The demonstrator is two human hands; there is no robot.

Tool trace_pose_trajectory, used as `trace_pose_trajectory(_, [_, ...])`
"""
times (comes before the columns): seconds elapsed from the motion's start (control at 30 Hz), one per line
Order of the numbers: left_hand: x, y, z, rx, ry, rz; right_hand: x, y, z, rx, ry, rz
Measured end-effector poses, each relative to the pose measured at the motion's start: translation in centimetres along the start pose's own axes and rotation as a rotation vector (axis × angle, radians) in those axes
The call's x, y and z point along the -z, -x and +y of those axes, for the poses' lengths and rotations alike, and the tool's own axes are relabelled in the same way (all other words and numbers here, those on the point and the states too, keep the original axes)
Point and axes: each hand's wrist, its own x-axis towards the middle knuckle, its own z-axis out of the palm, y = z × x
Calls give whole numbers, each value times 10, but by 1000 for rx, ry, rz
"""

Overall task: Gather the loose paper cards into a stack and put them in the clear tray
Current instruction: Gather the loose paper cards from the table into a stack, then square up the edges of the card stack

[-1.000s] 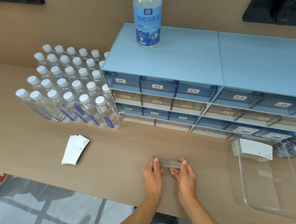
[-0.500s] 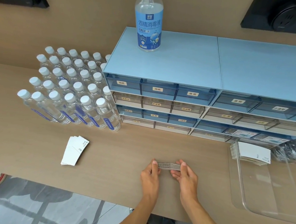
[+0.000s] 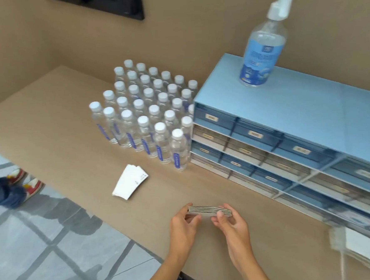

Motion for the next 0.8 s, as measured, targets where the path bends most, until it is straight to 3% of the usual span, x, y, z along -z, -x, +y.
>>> trace_pose_trajectory(0.2, [61, -14, -8, 130, -24, 241, -70, -18, -6, 39, 272, -151])
trace_pose_trajectory(0.43, [122, -31, -28, 366, 139, 534, -169, -43, -23, 124, 754, -327])
trace_pose_trajectory(0.8, [164, -91, -20, 518, 307, 729, -288, -95, -38, 237, 1247, -473])
